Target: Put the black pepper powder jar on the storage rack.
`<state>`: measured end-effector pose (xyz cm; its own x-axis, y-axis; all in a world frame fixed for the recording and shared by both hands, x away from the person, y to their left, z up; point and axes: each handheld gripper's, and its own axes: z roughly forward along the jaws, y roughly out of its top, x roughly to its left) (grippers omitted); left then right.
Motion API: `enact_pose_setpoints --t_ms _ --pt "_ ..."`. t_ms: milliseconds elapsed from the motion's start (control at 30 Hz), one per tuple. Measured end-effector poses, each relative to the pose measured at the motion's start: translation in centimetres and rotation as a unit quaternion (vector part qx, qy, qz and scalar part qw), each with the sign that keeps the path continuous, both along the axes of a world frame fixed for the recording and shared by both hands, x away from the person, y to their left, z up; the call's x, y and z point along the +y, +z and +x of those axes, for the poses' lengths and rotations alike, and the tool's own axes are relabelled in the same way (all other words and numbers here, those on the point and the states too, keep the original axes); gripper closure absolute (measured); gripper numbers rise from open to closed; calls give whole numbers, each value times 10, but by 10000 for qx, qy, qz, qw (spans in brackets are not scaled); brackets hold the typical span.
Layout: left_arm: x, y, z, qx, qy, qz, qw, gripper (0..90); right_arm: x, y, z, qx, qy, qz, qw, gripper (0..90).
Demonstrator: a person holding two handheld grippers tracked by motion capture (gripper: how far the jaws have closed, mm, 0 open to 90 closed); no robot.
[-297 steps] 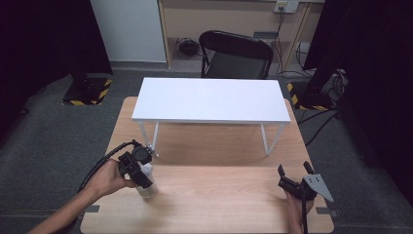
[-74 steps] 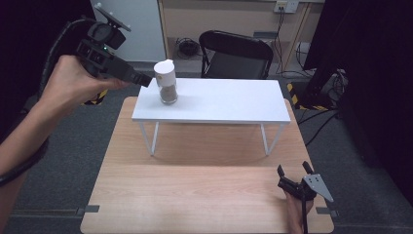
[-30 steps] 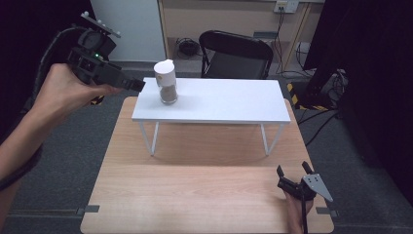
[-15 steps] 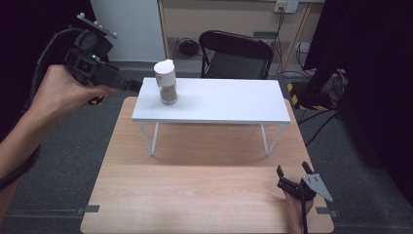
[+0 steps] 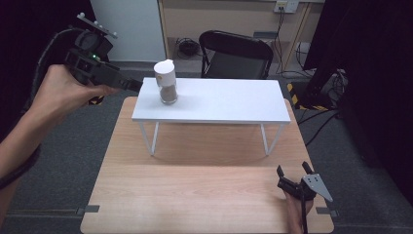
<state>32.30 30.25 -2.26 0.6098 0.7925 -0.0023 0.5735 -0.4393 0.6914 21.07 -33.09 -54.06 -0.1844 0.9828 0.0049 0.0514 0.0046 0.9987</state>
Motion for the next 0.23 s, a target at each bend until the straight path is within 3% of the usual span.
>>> enact_pose_setpoints --t_ms 233 --pt "0 1 -1 -15 2 1 10000 114 0 0 0 -7 8 3 10000 12"
